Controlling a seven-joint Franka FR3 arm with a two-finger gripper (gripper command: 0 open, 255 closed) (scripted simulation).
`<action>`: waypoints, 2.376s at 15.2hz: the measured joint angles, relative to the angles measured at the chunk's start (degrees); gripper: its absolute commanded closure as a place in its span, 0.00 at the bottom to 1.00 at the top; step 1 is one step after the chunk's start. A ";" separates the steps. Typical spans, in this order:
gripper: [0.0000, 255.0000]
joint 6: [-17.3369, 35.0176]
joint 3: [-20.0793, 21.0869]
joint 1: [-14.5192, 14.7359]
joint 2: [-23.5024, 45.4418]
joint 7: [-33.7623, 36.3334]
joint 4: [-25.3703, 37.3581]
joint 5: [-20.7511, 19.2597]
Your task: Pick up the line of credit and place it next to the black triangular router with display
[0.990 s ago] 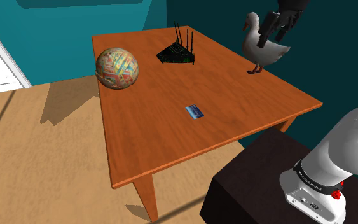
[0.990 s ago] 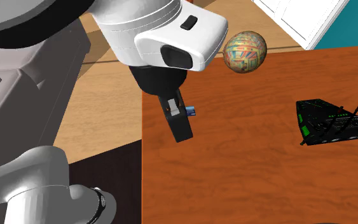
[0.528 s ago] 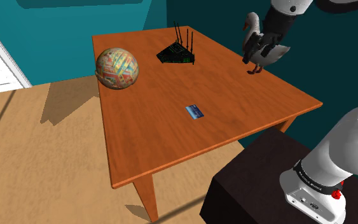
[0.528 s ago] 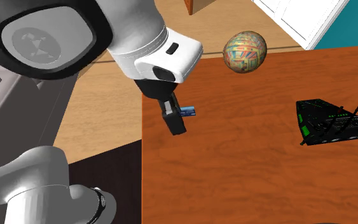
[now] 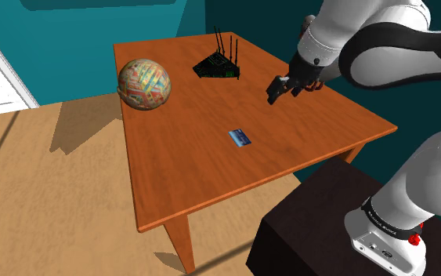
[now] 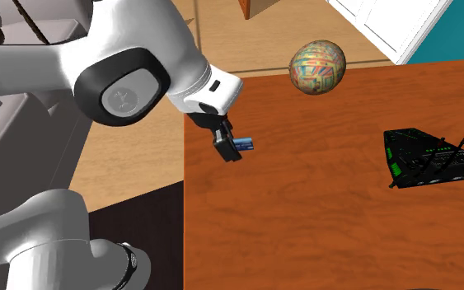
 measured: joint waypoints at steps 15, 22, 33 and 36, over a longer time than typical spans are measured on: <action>0.00 33.26 31.28 -21.32 21.53 30.93 -1.00 -15.28; 0.00 37.28 39.26 -31.42 25.94 36.40 0.43 -22.17; 1.00 37.42 39.46 -31.75 26.06 36.52 0.48 -22.40; 1.00 37.42 39.47 -31.76 26.06 36.52 0.48 -22.40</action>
